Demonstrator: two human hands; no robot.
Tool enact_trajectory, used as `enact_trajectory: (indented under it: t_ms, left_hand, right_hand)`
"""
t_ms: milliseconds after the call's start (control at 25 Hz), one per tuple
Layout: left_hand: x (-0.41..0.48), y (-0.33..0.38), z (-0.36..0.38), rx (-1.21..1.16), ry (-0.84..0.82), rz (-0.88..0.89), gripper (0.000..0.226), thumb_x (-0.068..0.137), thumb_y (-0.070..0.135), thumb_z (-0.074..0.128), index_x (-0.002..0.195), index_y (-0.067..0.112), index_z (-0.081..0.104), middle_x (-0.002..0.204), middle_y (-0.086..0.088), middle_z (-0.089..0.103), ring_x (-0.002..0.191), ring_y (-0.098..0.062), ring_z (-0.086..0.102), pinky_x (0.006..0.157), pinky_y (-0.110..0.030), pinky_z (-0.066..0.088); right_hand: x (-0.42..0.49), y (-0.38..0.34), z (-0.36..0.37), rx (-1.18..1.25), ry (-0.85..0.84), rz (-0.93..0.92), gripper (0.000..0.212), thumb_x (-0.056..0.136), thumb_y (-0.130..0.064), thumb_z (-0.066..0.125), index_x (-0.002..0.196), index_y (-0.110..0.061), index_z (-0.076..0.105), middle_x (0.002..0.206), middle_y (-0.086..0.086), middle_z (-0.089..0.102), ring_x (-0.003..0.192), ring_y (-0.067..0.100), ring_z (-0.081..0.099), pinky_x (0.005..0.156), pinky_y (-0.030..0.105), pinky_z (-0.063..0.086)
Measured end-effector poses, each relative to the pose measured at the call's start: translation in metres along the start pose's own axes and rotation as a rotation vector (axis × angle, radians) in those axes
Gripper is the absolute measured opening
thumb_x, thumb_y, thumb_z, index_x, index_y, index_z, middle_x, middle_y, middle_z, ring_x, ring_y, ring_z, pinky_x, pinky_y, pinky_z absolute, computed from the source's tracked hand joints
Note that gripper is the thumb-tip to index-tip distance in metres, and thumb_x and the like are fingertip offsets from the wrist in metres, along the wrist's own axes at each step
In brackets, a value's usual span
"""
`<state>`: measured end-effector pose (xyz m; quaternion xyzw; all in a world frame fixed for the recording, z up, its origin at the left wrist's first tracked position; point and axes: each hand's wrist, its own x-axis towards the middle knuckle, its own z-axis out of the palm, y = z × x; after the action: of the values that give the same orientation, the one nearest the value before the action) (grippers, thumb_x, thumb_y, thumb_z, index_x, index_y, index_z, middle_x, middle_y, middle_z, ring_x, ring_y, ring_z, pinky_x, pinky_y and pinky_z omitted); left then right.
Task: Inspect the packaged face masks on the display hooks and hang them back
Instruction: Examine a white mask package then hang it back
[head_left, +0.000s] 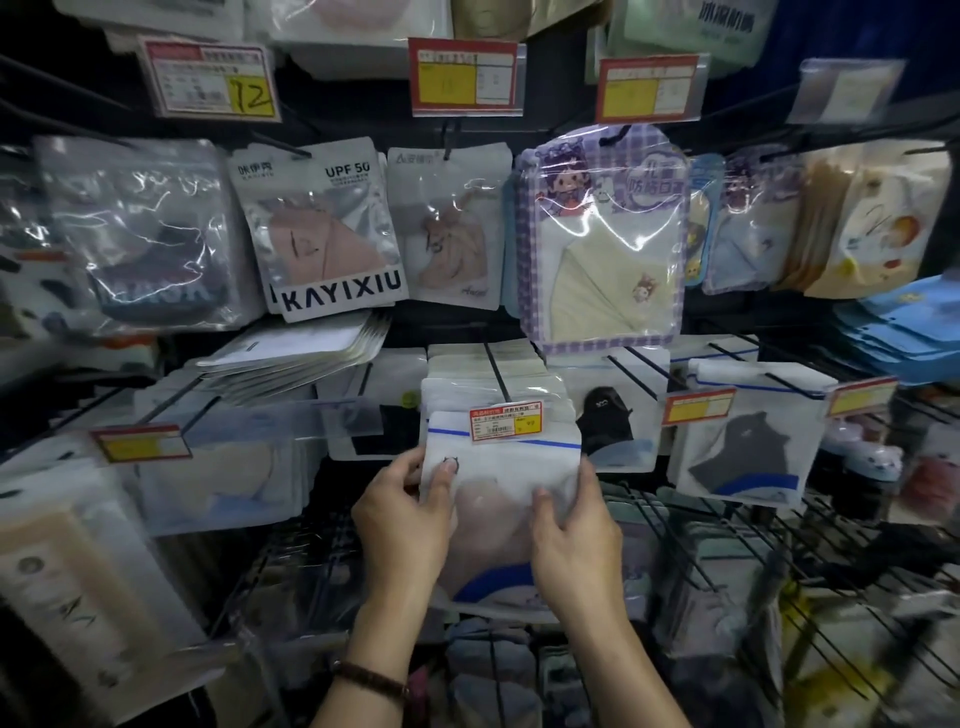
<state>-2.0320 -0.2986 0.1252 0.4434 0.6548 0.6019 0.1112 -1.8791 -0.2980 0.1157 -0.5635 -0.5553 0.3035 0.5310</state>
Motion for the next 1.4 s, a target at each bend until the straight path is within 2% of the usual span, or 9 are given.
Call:
enact_trajectory:
  t_ms: [80, 160, 280, 440, 560, 840, 1040, 1200, 1400]
  left_hand:
    - [-0.002, 0.004, -0.006, -0.114, -0.033, -0.021, 0.016, 0.095, 0.029, 0.078, 0.104, 0.041, 0.073, 0.083, 0.023, 0.072, 0.074, 0.012, 0.067, 0.061, -0.006, 0.047]
    - [-0.009, 0.001, -0.011, -0.229, -0.046, 0.001, 0.015, 0.097, 0.023, 0.077, 0.101, 0.035, 0.069, 0.080, 0.013, 0.079, 0.074, 0.007, 0.072, 0.061, -0.009, 0.050]
    - [-0.024, -0.010, -0.019, -0.379, -0.064, -0.013, 0.013, 0.099, 0.014, 0.073, 0.108, 0.021, 0.068, 0.086, 0.006, 0.083, 0.078, -0.005, 0.077, 0.068, -0.018, 0.056]
    - [-0.032, -0.032, -0.020, -0.495, -0.136, -0.118, 0.033, 0.095, -0.001, 0.074, 0.119, 0.021, 0.069, 0.095, 0.001, 0.084, 0.091, -0.015, 0.081, 0.083, -0.036, 0.061]
    - [-0.039, -0.039, -0.012, -0.537, -0.161, -0.146, 0.040, 0.095, -0.004, 0.073, 0.127, 0.019, 0.069, 0.100, -0.001, 0.084, 0.098, -0.020, 0.080, 0.090, -0.039, 0.061]
    - [-0.058, -0.027, 0.030, -0.581, -0.112, -0.169, 0.037, 0.097, 0.008, 0.074, 0.134, 0.009, 0.072, 0.104, 0.009, 0.083, 0.098, -0.007, 0.079, 0.085, -0.018, 0.061]
    - [-0.075, -0.002, 0.065, -0.558, -0.145, -0.144, 0.034, 0.097, 0.012, 0.075, 0.129, 0.021, 0.074, 0.100, 0.023, 0.080, 0.095, 0.006, 0.076, 0.077, -0.007, 0.054]
    - [-0.087, 0.018, 0.100, -0.523, -0.137, -0.154, 0.033, 0.096, 0.015, 0.077, 0.128, 0.022, 0.076, 0.099, 0.021, 0.081, 0.093, 0.004, 0.076, 0.079, -0.010, 0.057]
    - [-0.108, 0.045, 0.153, -0.529, -0.153, -0.182, 0.033, 0.095, 0.017, 0.078, 0.128, 0.016, 0.076, 0.101, 0.014, 0.082, 0.093, 0.006, 0.075, 0.073, -0.005, 0.053]
  right_hand:
    - [-0.003, 0.004, 0.002, 0.028, 0.100, -0.019, 0.046, 0.105, -0.035, 0.058, 0.151, -0.035, 0.052, 0.115, -0.009, 0.073, 0.099, 0.009, 0.067, 0.085, 0.029, 0.057]
    - [-0.011, 0.010, 0.006, 0.081, 0.206, -0.064, 0.040, 0.102, -0.038, 0.060, 0.142, -0.038, 0.061, 0.114, -0.013, 0.076, 0.107, 0.012, 0.070, 0.093, 0.043, 0.059]
    - [-0.026, 0.015, 0.008, 0.237, 0.235, -0.089, 0.031, 0.103, -0.027, 0.068, 0.133, -0.033, 0.071, 0.114, -0.016, 0.077, 0.108, 0.006, 0.073, 0.093, 0.042, 0.062]
    - [-0.030, 0.033, 0.003, 0.374, 0.191, -0.049, 0.037, 0.099, -0.015, 0.074, 0.133, -0.030, 0.073, 0.121, -0.014, 0.078, 0.116, 0.006, 0.073, 0.100, 0.045, 0.062]
    - [-0.029, 0.042, -0.002, 0.442, 0.206, -0.027, 0.035, 0.099, -0.012, 0.075, 0.126, -0.034, 0.075, 0.122, -0.013, 0.079, 0.118, 0.008, 0.073, 0.099, 0.039, 0.062]
    - [-0.016, 0.053, -0.039, 0.445, 0.303, -0.010, 0.031, 0.098, -0.015, 0.077, 0.128, -0.023, 0.078, 0.112, -0.005, 0.083, 0.108, 0.015, 0.078, 0.094, 0.046, 0.064]
    - [0.002, 0.064, -0.076, 0.478, 0.368, -0.025, 0.035, 0.096, -0.015, 0.079, 0.129, -0.027, 0.077, 0.105, 0.001, 0.083, 0.091, 0.010, 0.078, 0.078, 0.027, 0.065]
    - [0.022, 0.079, -0.105, 0.495, 0.405, 0.013, 0.034, 0.096, -0.017, 0.080, 0.128, -0.025, 0.078, 0.111, 0.000, 0.083, 0.106, 0.020, 0.079, 0.091, 0.041, 0.066]
    - [0.050, 0.101, -0.159, 0.411, 0.421, 0.024, 0.030, 0.097, -0.022, 0.079, 0.127, -0.029, 0.078, 0.115, -0.015, 0.081, 0.109, 0.005, 0.075, 0.095, 0.043, 0.065]
